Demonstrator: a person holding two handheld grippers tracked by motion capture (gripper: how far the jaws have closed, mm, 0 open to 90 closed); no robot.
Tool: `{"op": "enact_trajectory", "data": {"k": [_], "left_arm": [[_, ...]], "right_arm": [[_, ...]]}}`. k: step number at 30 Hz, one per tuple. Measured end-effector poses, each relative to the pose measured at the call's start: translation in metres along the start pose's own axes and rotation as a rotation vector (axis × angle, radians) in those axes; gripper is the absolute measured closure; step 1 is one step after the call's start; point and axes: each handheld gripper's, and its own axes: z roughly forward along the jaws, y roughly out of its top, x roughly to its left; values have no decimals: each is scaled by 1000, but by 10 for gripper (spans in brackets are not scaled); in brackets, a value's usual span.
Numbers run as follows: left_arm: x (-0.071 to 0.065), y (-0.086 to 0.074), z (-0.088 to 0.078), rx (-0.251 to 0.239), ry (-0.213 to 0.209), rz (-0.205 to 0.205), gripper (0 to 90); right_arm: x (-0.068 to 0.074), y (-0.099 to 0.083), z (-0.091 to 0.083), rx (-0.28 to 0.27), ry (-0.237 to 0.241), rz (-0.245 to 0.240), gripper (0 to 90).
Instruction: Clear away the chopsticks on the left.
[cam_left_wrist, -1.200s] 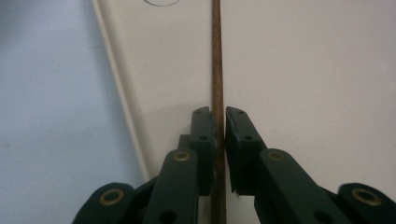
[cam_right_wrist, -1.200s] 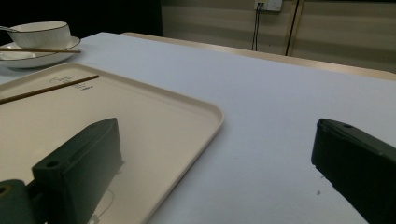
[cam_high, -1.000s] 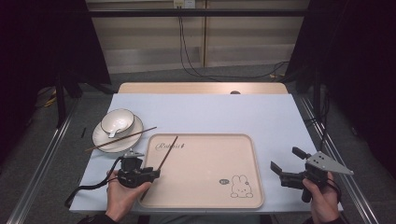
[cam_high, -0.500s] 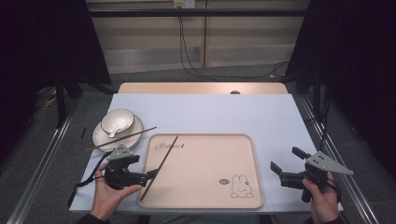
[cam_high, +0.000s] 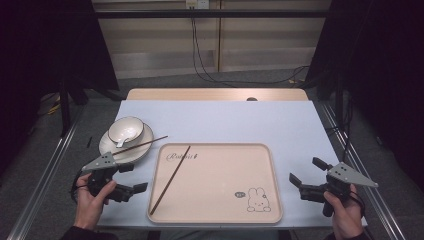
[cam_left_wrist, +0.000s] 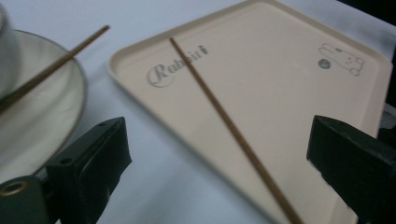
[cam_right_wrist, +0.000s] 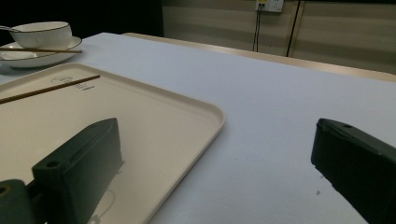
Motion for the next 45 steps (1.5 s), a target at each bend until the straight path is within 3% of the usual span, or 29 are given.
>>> {"op": "enact_trajectory", "data": {"k": [8,14,16,19,21,25,26,28,31,33,34,36,37,40,45], "left_arm": [[27,1,-15,-21,30,26,51],[55,1,-24,-35,41,4,51],[62,0,-25,-40,41,19,51],[67,0,-24,-38,52,18,52],[77,2,-24,-7,64,18,54],[86,5,-25,19,77,32,117],[91,6,-26,44,87,72,129],[96,7,-27,55,96,102,184],[101,6,-27,64,89,114,262],[106,5,-25,84,92,129,333],[112,3,-22,117,108,156,376],[116,2,-20,122,107,160,421],[118,3,-19,127,123,166,456],[121,3,-14,142,98,174,509],[121,5,-7,178,109,213,588]], "right_arm": [[0,0,0,-3,0,-5,14],[1,0,0,-7,6,-11,13],[0,0,0,-11,3,-15,13],[0,0,0,-9,6,-21,13],[0,0,0,-8,8,-19,13],[0,0,0,-11,6,-21,13],[1,0,0,-9,4,-19,13],[0,0,0,-10,5,-19,14],[1,0,0,-9,6,-19,13],[1,0,0,-9,6,-19,14],[1,0,0,-8,4,-15,14],[0,0,0,-7,3,-16,14],[0,0,0,-6,2,-16,15],[0,-1,0,-8,1,-15,15],[0,-1,0,-6,-2,-13,15]]}}
